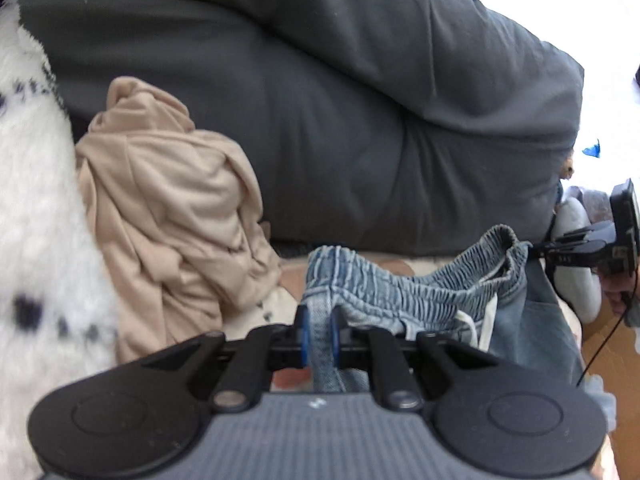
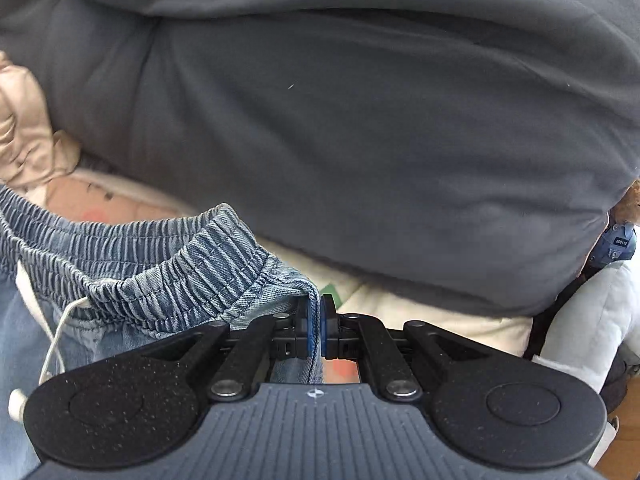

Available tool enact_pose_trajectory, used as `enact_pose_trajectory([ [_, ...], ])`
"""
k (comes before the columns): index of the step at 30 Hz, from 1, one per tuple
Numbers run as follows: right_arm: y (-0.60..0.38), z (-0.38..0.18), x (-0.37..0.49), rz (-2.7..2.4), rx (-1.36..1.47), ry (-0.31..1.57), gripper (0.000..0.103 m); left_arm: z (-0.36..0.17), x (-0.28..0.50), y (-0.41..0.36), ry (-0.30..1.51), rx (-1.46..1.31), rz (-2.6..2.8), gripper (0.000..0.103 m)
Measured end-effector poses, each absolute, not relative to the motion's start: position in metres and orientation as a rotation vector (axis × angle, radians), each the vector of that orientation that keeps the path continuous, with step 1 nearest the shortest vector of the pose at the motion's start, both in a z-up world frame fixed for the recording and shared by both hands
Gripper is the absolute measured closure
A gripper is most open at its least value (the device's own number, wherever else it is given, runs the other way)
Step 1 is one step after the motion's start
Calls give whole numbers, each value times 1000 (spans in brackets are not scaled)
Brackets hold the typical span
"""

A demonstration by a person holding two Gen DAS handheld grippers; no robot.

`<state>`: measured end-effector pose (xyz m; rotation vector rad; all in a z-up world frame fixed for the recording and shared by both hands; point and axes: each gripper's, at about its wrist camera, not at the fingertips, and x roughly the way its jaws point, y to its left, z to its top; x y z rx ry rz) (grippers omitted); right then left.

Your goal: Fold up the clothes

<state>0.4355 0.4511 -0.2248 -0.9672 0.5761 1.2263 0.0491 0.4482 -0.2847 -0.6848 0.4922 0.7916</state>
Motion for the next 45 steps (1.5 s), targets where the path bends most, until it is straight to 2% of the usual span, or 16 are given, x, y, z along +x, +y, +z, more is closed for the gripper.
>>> enact_pose_trajectory([
  [6, 481, -244, 445, 1188, -936, 613, 102, -298, 58, 471, 521, -698, 811, 92],
  [14, 505, -305, 465, 1146, -904, 767, 98, -348, 79, 497, 715, -819, 862, 90],
  [20, 492, -294, 477, 1169, -813, 812, 71, -328, 85, 488, 768, -736, 879, 85],
  [21, 486, -287, 477, 1180, -806, 806, 60, -323, 82, 487, 763, -749, 878, 85],
  [22, 479, -279, 476, 1190, -804, 792, 53, -316, 79, 487, 755, -763, 870, 84],
  [25, 454, -252, 470, 1229, -807, 748, 49, -292, 77, 480, 720, -724, 881, 76],
  [28, 429, -228, 472, 1239, -811, 728, 49, -275, 85, 470, 676, -674, 855, 70],
  [34, 356, -188, 499, 1162, -834, 727, 49, -271, 125, 450, 641, -667, 741, 69],
  [39, 267, -164, 525, 1046, -830, 747, 49, -276, 176, 433, 666, -645, 627, 69],
  [45, 144, -136, 547, 885, -748, 785, 48, -265, 227, 410, 778, -584, 514, 67],
])
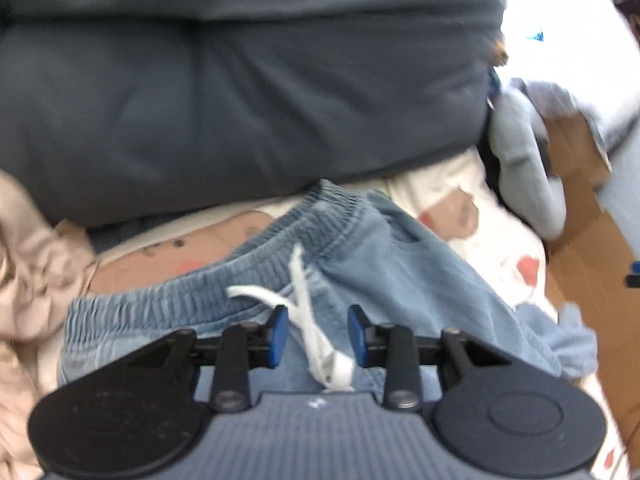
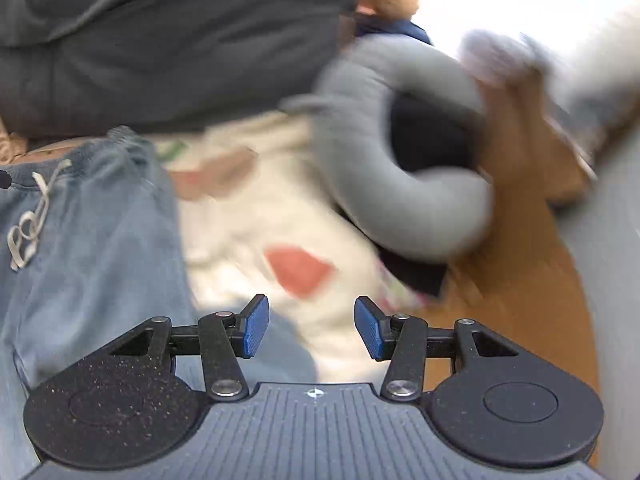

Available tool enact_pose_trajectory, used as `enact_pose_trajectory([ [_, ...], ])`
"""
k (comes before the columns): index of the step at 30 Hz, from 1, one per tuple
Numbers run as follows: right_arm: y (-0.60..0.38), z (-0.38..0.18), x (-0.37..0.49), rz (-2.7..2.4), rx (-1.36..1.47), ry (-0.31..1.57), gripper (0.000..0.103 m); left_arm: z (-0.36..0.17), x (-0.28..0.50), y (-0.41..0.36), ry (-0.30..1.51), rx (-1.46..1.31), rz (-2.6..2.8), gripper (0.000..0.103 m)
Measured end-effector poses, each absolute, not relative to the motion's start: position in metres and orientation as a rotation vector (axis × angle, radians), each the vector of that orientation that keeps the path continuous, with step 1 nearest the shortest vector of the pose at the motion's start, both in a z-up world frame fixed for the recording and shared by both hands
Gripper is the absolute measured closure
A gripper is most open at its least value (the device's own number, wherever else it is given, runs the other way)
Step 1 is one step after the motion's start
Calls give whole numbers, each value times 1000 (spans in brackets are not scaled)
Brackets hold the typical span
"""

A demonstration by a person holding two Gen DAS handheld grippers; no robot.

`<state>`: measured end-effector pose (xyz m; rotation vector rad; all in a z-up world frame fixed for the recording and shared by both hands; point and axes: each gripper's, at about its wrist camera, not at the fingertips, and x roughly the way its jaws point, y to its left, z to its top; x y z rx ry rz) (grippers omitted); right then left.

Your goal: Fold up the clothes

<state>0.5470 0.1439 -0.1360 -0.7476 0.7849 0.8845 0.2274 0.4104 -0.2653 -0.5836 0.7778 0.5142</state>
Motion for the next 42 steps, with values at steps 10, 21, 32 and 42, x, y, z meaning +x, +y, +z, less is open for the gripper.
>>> enact_pose_trajectory([
  [10, -16, -141, 545, 770, -538, 773, 46, -208, 293, 384, 914, -431, 416, 58],
  [21, -130, -193, 526, 761, -259, 764, 43, -143, 367, 306, 1026, -322, 304, 55],
  [32, -176, -240, 508, 683, -10, 822, 43, -145, 437, 225, 1096, -172, 91, 48],
  [42, -163, -252, 504, 625, -8, 898, 43, -219, 476, 162, 1165, 81, -252, 41],
])
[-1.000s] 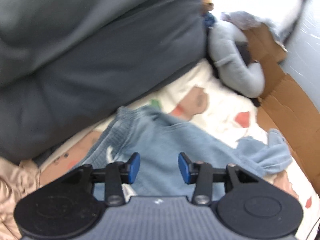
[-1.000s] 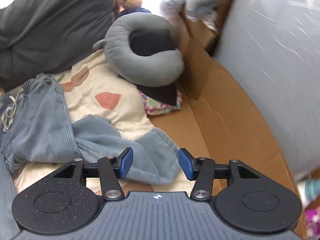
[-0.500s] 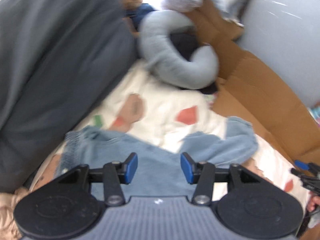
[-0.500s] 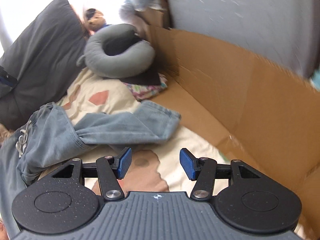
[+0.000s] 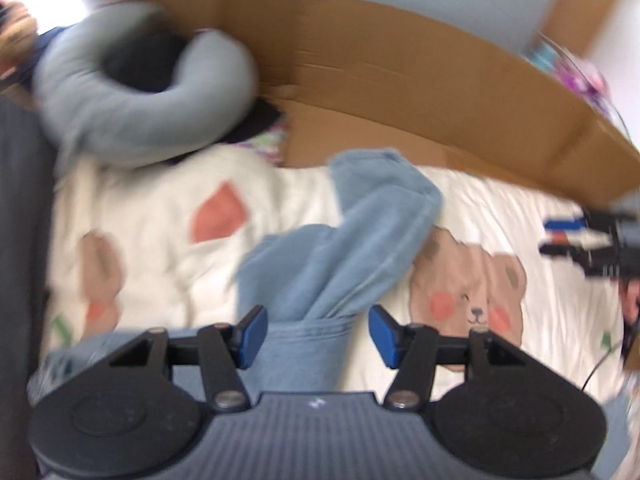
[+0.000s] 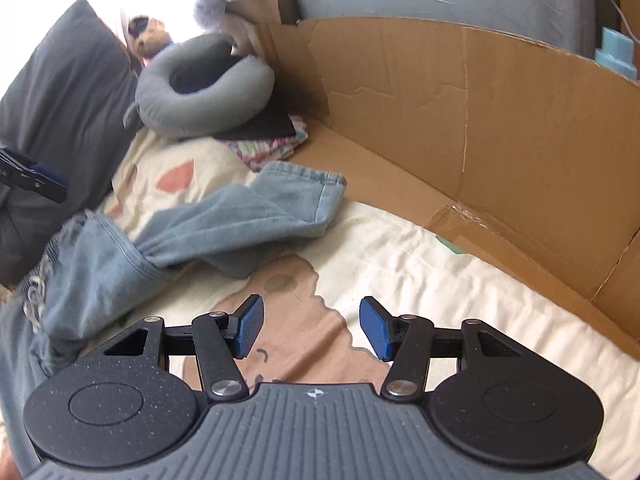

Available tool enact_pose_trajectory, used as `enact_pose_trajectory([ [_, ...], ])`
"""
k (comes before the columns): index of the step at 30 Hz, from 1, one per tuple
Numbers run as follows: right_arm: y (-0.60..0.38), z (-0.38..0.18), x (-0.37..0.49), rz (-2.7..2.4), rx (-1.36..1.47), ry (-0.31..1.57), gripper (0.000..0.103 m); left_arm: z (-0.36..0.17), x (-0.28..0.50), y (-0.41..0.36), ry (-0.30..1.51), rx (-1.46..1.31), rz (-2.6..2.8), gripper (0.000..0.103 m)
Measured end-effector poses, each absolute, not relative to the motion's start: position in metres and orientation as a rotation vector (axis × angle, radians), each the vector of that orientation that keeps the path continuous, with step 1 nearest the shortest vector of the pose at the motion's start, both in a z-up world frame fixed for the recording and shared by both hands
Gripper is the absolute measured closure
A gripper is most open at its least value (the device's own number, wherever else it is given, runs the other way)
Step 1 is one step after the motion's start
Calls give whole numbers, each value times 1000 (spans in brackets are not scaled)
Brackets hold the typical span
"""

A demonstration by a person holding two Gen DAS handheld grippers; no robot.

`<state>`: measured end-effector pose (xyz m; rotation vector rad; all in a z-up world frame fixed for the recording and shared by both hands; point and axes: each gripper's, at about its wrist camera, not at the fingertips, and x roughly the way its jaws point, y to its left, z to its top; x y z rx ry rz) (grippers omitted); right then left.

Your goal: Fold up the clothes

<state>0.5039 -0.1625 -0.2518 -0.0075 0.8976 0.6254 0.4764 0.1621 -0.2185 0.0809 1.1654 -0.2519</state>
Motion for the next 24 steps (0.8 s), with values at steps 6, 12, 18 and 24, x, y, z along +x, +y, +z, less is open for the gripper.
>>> enact_pose_trajectory([
  [6, -155, -251, 506, 558, 61, 962, 43, -270, 492, 139, 1188, 222, -472, 41],
  [12, -135, -265, 495, 540, 98, 991, 43, -306, 487, 127, 1201, 361, -558, 41],
  [18, -108, -305, 493, 550, 257, 976, 43, -326, 477, 126, 1158, 461, -575, 40],
  [24, -72, -337, 525, 582, 304, 1010, 43, -334, 469, 127, 1125, 539, -582, 41],
])
